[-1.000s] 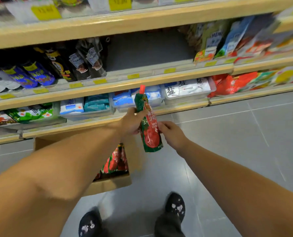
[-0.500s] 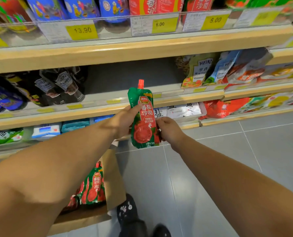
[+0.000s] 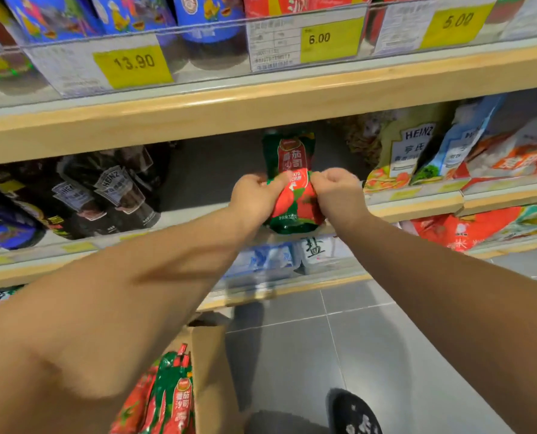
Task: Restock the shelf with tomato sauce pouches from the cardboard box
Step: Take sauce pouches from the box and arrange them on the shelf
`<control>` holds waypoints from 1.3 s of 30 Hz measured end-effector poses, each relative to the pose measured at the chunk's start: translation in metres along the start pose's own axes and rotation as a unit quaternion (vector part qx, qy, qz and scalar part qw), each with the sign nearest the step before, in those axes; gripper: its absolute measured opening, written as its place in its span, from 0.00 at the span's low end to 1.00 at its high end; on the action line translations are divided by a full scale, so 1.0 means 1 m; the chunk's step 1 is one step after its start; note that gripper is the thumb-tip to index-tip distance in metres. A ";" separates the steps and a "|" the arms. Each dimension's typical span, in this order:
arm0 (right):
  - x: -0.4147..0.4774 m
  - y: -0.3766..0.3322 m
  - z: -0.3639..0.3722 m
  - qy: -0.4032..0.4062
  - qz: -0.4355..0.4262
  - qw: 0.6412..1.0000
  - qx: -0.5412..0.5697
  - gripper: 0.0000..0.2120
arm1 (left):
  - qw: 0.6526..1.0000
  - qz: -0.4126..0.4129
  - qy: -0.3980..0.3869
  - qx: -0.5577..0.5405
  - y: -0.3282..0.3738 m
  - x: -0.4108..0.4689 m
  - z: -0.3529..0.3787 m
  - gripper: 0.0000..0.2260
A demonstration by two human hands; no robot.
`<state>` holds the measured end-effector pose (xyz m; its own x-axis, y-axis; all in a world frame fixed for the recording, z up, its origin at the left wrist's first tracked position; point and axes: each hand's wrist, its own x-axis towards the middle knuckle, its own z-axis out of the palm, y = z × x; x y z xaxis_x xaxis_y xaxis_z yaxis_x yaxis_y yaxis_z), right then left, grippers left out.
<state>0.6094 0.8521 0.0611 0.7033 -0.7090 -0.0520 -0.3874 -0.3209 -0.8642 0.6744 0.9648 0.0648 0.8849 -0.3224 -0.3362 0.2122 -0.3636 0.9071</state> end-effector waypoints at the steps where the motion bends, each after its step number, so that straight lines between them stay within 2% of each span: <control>1: 0.007 -0.001 0.001 -0.003 0.025 1.000 0.017 0.15 | 1.000 0.000 0.012 -0.002 0.001 0.009 0.001 0.13; 3: 0.026 0.002 0.008 -0.016 0.033 0.999 0.034 0.12 | 0.999 0.004 0.034 -0.019 0.004 0.025 0.003 0.18; 6: 0.054 0.000 0.016 -0.052 0.006 0.999 0.004 0.10 | 0.997 0.057 0.057 0.005 0.004 0.050 0.006 0.22; 8: 0.072 -0.003 0.020 -0.067 -0.011 0.997 -0.026 0.11 | 0.992 0.089 0.079 0.036 0.004 0.065 0.007 0.22; 13: 0.098 0.011 0.030 -0.065 -0.041 0.997 -0.009 0.12 | 0.983 0.145 0.100 0.049 -0.001 0.093 0.014 0.19; 16: 0.103 0.020 0.031 -0.062 -0.063 0.996 -0.021 0.07 | 0.973 0.185 0.124 0.063 -0.007 0.102 0.022 0.21; 21: 0.109 0.020 0.024 -0.036 -0.117 0.989 -0.087 0.14 | 0.971 0.216 0.099 -0.001 -0.008 0.110 0.031 0.24; 26: 0.112 0.021 0.015 -0.042 -0.098 0.984 -0.141 0.16 | 0.967 0.224 0.121 -0.014 -0.010 0.106 0.044 0.23; 29: 0.109 0.023 0.010 -0.050 -0.080 0.986 -0.137 0.17 | 0.969 0.209 0.133 0.009 -0.011 0.101 0.044 0.23; 33: 0.101 0.036 0.011 -0.057 -0.110 0.991 -0.058 0.14 | 0.967 0.201 0.137 0.075 -0.014 0.095 0.042 0.24; 39: 0.088 0.047 0.002 0.028 -0.159 0.987 0.012 0.10 | 0.966 0.152 0.177 0.114 -0.016 0.078 0.037 0.21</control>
<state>0.6544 0.7762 0.0147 0.7534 -0.6077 0.2511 -0.1374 -0.5190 -0.8437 0.7244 0.9133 0.0147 0.9867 -0.1410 0.0811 -0.1413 -0.4958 0.8569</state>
